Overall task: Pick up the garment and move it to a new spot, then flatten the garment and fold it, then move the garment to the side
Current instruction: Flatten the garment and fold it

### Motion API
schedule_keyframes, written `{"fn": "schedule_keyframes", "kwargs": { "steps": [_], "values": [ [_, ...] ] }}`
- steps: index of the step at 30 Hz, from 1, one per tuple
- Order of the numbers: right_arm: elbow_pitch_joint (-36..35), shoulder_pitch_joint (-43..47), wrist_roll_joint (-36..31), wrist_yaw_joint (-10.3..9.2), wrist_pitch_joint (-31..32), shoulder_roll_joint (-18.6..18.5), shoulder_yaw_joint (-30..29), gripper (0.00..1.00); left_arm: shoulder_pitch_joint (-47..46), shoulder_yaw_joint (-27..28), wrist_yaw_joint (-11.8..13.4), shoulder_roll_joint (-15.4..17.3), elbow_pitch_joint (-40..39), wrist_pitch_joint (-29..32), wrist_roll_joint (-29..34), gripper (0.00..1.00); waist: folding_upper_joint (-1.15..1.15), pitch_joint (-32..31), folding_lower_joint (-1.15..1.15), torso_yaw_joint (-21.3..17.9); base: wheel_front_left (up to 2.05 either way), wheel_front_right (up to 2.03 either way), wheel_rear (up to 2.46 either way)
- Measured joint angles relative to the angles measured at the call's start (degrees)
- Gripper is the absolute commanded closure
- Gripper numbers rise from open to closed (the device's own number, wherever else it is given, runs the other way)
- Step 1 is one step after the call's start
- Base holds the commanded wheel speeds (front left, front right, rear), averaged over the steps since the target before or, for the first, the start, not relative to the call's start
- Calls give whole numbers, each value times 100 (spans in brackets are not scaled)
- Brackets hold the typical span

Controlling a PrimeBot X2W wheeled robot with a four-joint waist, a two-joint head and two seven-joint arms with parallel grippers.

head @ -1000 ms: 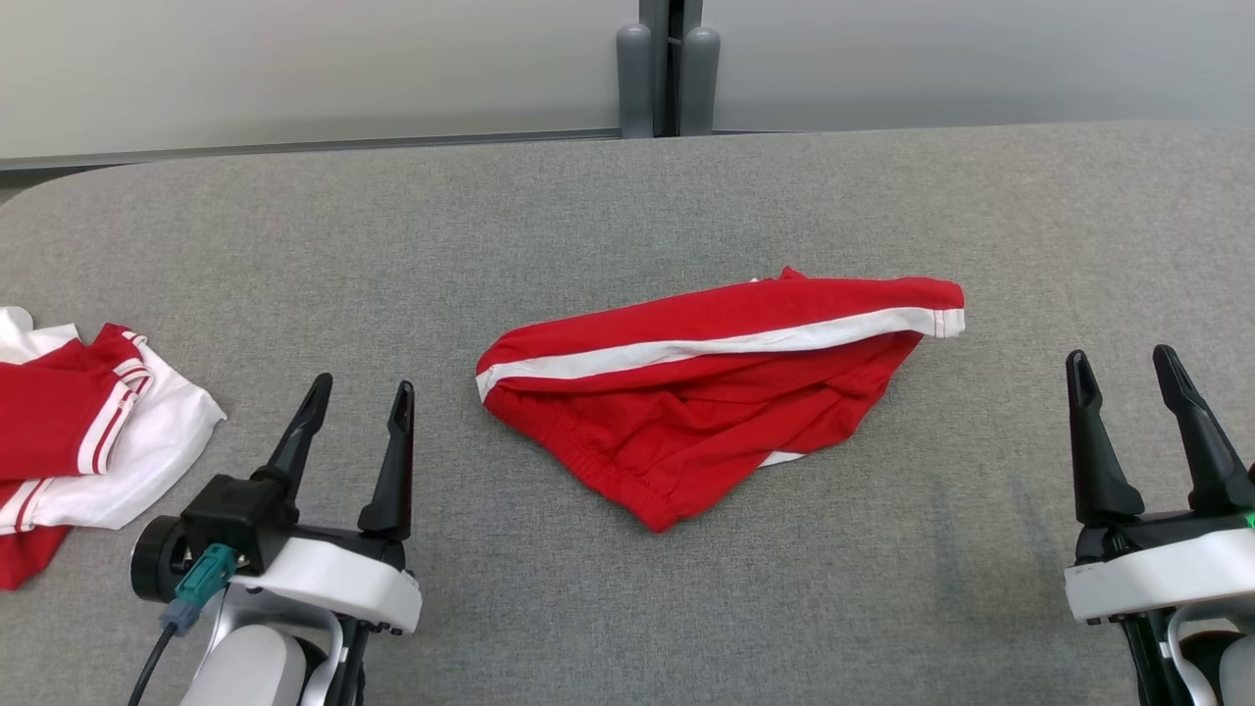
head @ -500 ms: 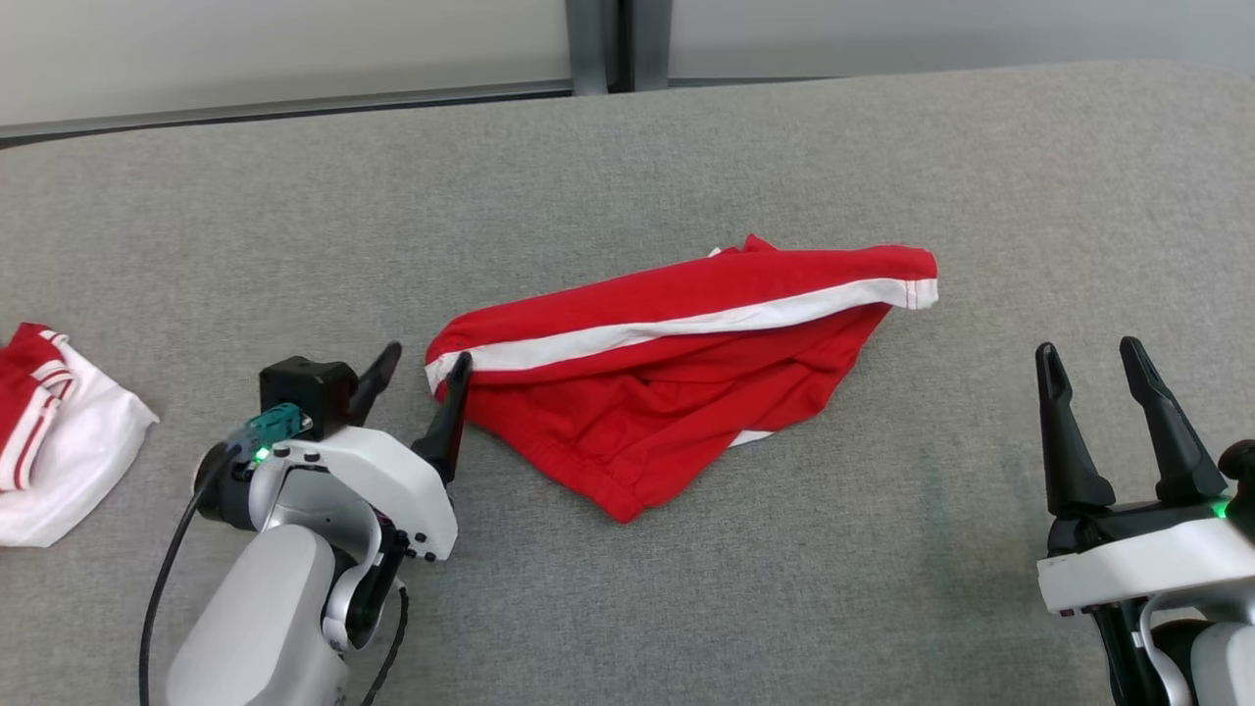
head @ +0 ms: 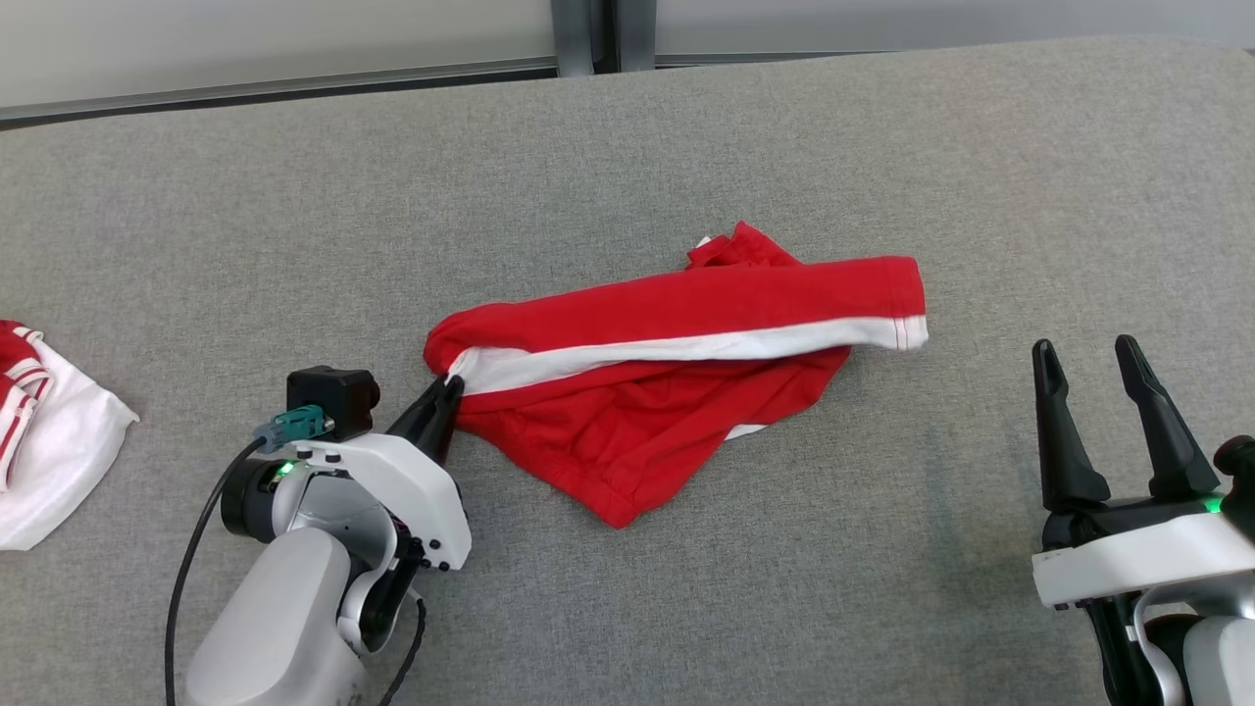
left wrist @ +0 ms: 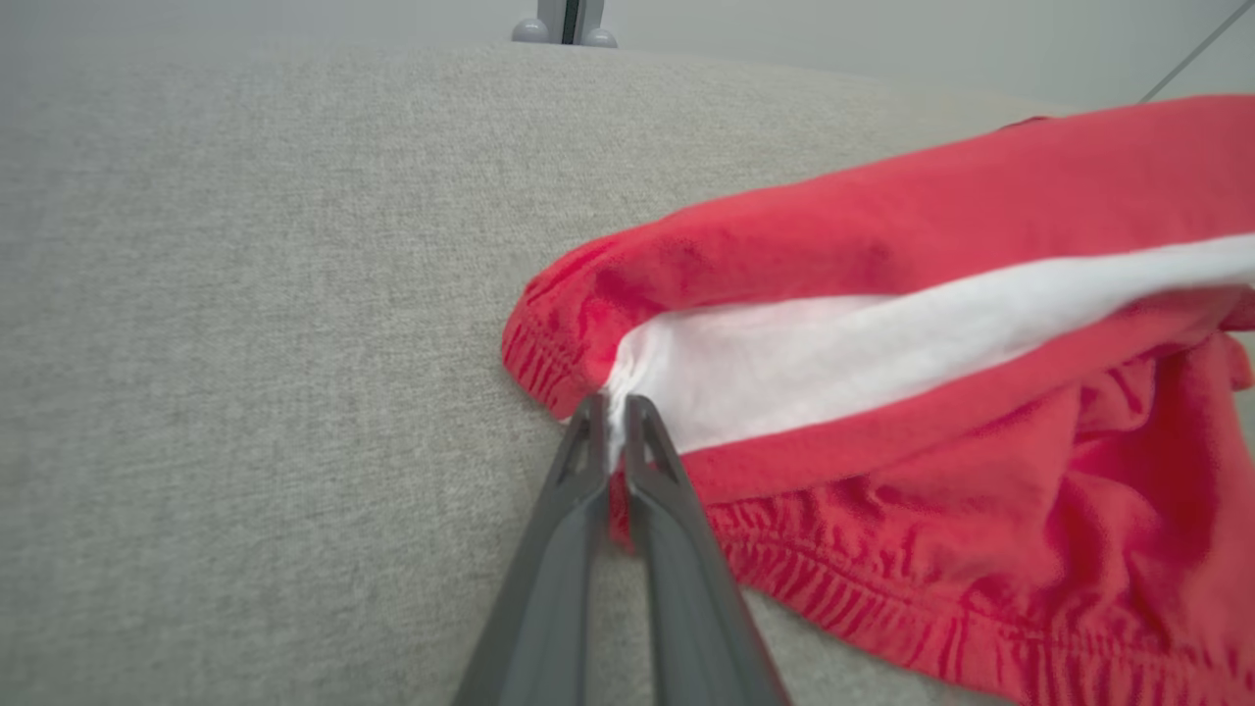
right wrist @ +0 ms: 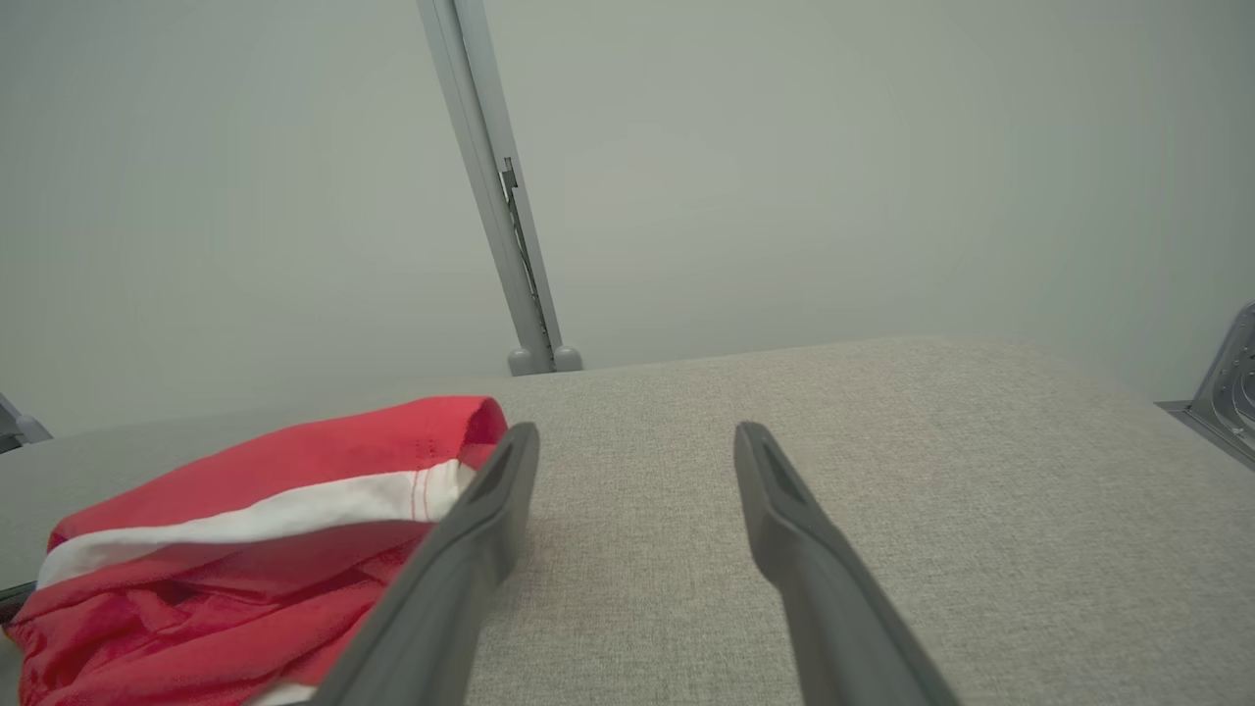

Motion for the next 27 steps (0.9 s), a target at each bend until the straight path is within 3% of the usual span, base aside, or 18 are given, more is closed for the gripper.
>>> {"fn": "schedule_keyframes", "kwargs": {
  "steps": [9,14,18,25,26,27],
  "values": [
    [37,-59,44,-1,-1,-49,45,0,-8,-66,7,-15,45,-119,-23,100,0,-23,0,14,0,0,0],
    [133,-62,64,-1,129,-154,504,0,-8,-112,26,-33,9,-138,-18,100,0,-42,0,65,0,0,0],
    [437,-80,145,0,187,-225,921,0,-27,-157,37,-56,-1,-134,-18,100,0,-40,0,125,0,0,0],
    [1174,-593,264,0,92,-314,1140,0,-100,-224,48,-111,-15,-218,-13,100,0,12,0,259,0,0,0],
    [1255,-666,294,0,103,-337,1207,8,-102,-234,48,-114,-19,-231,-12,100,0,22,0,275,0,0,0],
    [1316,-730,320,0,97,-346,1250,56,-108,-240,48,-116,-19,-237,-12,100,0,32,0,292,0,0,0]
  ]
}}
